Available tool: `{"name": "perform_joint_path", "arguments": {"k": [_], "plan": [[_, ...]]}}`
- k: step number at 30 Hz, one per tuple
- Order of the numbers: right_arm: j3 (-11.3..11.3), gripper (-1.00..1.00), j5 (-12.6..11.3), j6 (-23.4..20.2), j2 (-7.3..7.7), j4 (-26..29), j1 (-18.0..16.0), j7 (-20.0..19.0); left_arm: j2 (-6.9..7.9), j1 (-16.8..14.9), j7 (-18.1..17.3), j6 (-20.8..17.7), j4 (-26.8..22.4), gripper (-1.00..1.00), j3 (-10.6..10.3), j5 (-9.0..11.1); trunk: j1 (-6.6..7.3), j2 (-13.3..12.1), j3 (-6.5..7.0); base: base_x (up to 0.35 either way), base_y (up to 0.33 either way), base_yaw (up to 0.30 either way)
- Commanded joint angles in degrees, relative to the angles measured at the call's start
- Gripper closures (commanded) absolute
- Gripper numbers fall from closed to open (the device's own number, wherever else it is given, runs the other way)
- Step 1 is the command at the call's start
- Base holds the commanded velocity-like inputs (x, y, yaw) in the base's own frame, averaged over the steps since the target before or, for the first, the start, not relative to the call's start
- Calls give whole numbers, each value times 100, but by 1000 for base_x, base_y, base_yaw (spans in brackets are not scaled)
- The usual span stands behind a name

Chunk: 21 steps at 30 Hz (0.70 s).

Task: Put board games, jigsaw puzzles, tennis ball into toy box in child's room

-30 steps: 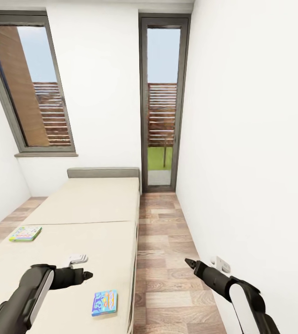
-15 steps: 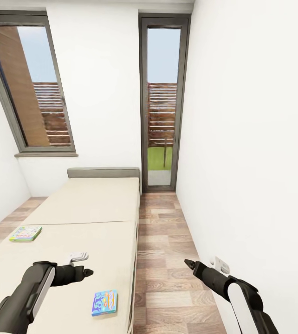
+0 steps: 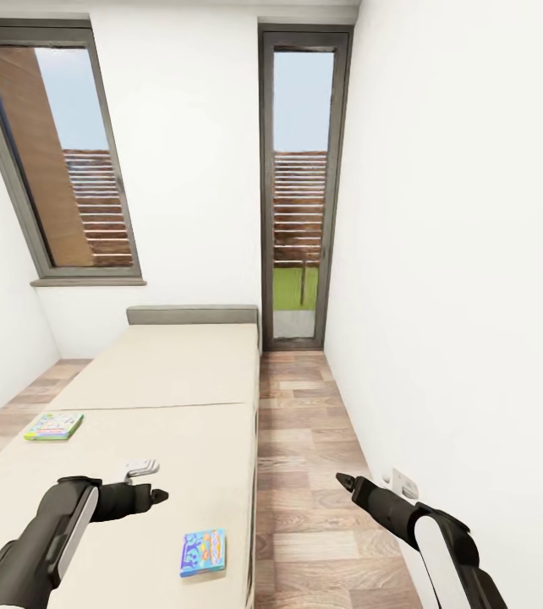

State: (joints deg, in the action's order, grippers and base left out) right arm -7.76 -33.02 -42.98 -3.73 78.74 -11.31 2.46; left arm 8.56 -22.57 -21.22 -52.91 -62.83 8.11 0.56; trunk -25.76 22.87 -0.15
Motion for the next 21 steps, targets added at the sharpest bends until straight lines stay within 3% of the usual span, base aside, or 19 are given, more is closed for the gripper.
{"name": "perform_joint_path", "arguments": {"k": [1, 13, 21], "plan": [[-12, -100, -46, -29, -5, 5, -2, 26, 0, -2, -17, -29, -2, -100, 8, 4, -2, 5, -3, 0, 43, 0], [-9, -100, -46, -27, -5, -7, -2, 26, 5, -4, -31, -32, -1, -100, 15, 3, -2, 5, -3, 0, 173, 0], [-7, -100, -46, -27, -5, -10, -2, 26, 6, -5, -28, -27, -1, -100, 16, 5, -2, 5, -3, 0, 78, 0]]}}
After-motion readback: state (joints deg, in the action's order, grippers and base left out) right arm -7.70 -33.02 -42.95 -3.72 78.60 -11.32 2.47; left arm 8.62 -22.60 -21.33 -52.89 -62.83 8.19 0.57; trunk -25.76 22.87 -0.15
